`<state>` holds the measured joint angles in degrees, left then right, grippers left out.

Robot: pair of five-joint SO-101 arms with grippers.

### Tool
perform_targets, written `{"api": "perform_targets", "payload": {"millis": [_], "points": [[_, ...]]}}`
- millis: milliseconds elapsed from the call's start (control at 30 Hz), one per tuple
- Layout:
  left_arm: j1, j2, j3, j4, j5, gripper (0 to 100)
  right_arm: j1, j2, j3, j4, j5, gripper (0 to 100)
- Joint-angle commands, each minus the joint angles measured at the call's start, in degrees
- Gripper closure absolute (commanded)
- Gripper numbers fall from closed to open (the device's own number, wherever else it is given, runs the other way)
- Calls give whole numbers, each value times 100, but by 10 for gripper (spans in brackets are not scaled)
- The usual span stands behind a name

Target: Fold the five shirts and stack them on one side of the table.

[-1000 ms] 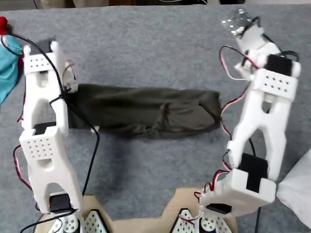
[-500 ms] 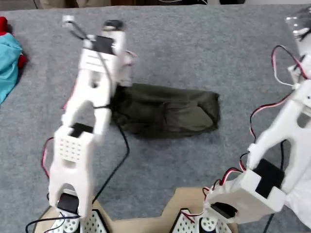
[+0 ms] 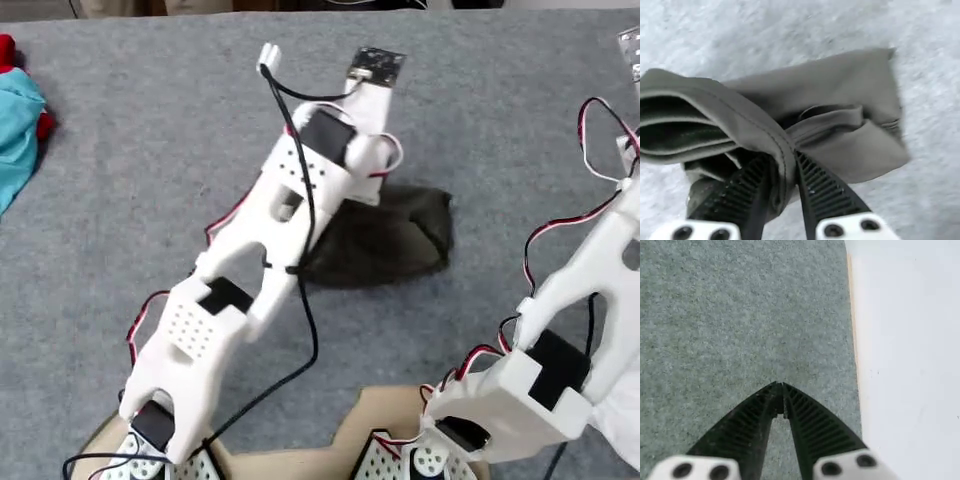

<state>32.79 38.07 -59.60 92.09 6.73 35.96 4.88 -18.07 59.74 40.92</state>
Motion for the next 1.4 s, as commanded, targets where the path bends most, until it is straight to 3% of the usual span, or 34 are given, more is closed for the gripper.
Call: {"api": "perform_targets", "payload": {"millis": [0,333,633,967,1167,1367], "points": [[246,-57,-264,-281,211,980,48,-268,-31,-123,-70,992],[1002,-66,-325,-404,229,980,295,-312,-40,-501,-70,992],[1099,-48,-264,-1055,264,980,435,-312,-75,-607,-88,992],[1521,585,-325,-1204,264,974,435,-312,-75,-607,-79,992],[1477,716,-325,-1240,334,819,435,-286,-75,-607,-79,991],[941,681,-325,-1152,1363,679,435,-303,-66,-545,-79,990]]}}
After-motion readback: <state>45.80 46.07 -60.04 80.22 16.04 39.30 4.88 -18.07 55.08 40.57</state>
